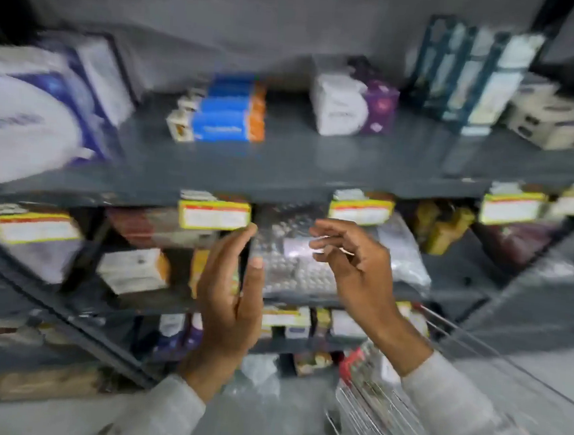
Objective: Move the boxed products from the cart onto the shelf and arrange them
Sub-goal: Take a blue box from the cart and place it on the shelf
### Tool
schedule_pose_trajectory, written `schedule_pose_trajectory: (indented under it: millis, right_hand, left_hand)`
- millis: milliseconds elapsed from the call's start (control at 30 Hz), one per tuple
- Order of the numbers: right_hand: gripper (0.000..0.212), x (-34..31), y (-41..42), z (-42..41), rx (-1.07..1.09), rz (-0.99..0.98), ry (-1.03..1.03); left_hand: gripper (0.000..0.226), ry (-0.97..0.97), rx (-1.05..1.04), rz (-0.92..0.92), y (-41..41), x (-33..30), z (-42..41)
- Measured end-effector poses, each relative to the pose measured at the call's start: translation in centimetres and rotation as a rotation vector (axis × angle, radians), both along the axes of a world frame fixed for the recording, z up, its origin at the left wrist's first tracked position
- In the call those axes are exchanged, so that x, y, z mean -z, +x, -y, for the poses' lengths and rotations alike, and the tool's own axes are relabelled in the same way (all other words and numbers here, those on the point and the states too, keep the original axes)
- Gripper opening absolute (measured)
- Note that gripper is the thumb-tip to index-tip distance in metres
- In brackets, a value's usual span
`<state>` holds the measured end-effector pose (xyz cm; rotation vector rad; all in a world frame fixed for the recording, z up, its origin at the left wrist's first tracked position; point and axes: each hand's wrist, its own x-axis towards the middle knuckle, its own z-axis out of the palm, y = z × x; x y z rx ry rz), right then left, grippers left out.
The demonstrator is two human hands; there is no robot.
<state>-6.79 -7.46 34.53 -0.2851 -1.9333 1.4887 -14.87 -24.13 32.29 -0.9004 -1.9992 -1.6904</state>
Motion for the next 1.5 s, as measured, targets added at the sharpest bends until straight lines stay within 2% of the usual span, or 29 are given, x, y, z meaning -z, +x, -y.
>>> schedule_pose_trajectory:
  millis: [100,233,333,400,533,667,767,933,1100,1233,1333,1500]
  right_hand:
    - [0.056,5.5,6.5,-6.0,0.124,0.157,-0.053]
    - [0.048,12.7,15.2,-12.4,0.25,0.408,-0.079]
    - [0.052,18.8,20.6,-15.9,0.313,0.614,-0.102]
    - [0.053,22.4,23.7,-17.2,0.328,0.76,-0.136]
    - [0.024,28.4,28.2,-18.1,0.292,1.058,-0.223]
    - [0.037,38.5,32.4,-18.0,0.295,1.262,-0.291]
    - [0.025,39.6,33.3,-16.0,0.349,1.369,-0.348]
    - [0.029,44.3,34.2,-13.9,0.385,1.448,-0.445]
    - [0.032,47.1,34.0,-12.6,0.475,1.449,-0.471]
    - [0.029,47.5,33.2,-13.5,0.657,1.426,-0.437]
    - [0.035,48.0,32.8,-15.2,0.791,1.383,-0.417]
    - [0.035,50.5,33.3,-17.6,0.783,1.38,-0.476]
  left_hand:
    - [0.033,-0.158,0.174,0.023,5.1,4.4,-5.3]
    - [0.035,-0.403,0.348,0.129,10.1,11.8,-10.5]
    - [0.04,-0.672,0.48,0.16,12.9,17.6,-13.3]
    - [0.047,-0.873,0.568,0.199,14.5,20.7,-14.8]
    - [0.056,-1.23,0.67,0.208,17.2,25.8,-17.0]
    - [0.06,-1.428,0.691,0.193,19.3,29.3,-19.0]
    - [0.065,-1.485,0.652,0.14,19.7,30.2,-19.4]
    - [0.066,-1.485,0.648,0.097,19.6,30.5,-19.4]
    - [0.065,-1.487,0.649,0.084,19.4,31.0,-19.4]
    - [0.066,-1.478,0.637,0.04,19.2,31.2,-19.2]
    - [0.065,-1.463,0.633,0.022,19.2,31.5,-19.3]
    - [0.066,-1.443,0.643,0.02,19.0,32.0,-19.1]
